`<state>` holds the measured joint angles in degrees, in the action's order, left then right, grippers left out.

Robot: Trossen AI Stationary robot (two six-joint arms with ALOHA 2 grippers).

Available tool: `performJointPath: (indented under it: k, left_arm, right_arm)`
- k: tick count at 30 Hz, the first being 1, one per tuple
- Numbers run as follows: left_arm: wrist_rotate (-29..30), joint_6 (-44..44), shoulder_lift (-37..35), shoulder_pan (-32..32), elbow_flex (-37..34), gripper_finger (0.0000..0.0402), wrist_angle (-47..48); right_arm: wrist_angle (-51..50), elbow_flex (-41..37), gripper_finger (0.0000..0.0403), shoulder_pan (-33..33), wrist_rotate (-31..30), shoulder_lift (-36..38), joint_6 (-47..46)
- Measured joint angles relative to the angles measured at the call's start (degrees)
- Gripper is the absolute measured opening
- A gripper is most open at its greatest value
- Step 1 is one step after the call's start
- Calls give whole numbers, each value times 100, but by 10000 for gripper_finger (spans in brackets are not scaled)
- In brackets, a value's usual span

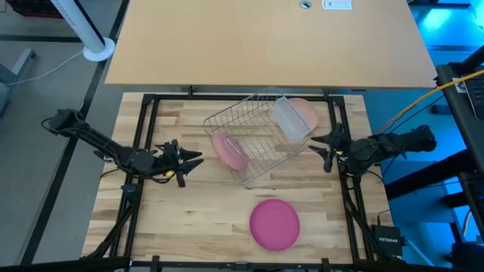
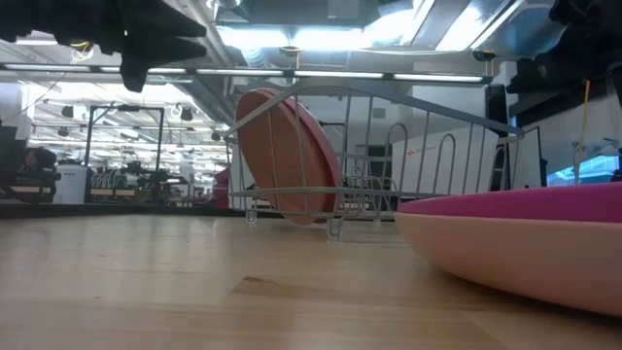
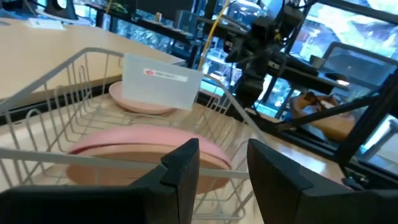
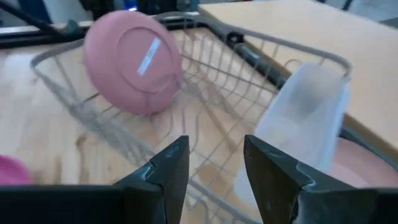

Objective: Sort dishes
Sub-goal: Put the light brown plate into the dish rack

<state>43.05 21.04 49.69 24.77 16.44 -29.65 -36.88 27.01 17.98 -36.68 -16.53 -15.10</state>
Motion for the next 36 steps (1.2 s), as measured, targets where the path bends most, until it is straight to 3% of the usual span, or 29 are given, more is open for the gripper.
performJointPath:
  k: [5, 8, 12, 17, 21, 29, 33, 36]
  left_arm:
    - [0, 2, 0, 84, 5, 127, 13]
    - [0, 2, 0, 88, 5, 127, 17]
    - [-1, 2, 1, 84, 5, 127, 24]
    - [-2, -40, 2, 81, 5, 127, 48]
    - [0, -200, 2, 79, 5, 127, 49]
    - [0, -195, 2, 79, 5, 127, 49]
    - [0, -195, 2, 79, 5, 127, 50]
    - [0, -195, 2, 79, 7, 127, 48]
  right_arm:
    - [-216, 643, 159, 0, -448, -305, 38]
    - [-984, 1364, 159, -2, -1212, -555, -169]
    - [-2427, 2419, 159, -4, -2178, -946, -1565]
    - [-4026, 3342, 159, -4, -2226, -1362, -3737]
    - [-4759, 3577, 159, -4, -2227, -1566, -4841]
    - [-4327, 3591, 159, -4, -2314, -1904, -5340]
    - [-3615, 3593, 159, -61, -2470, -2196, -4721]
    - [-2940, 3593, 159, -455, -2410, -2434, -3897]
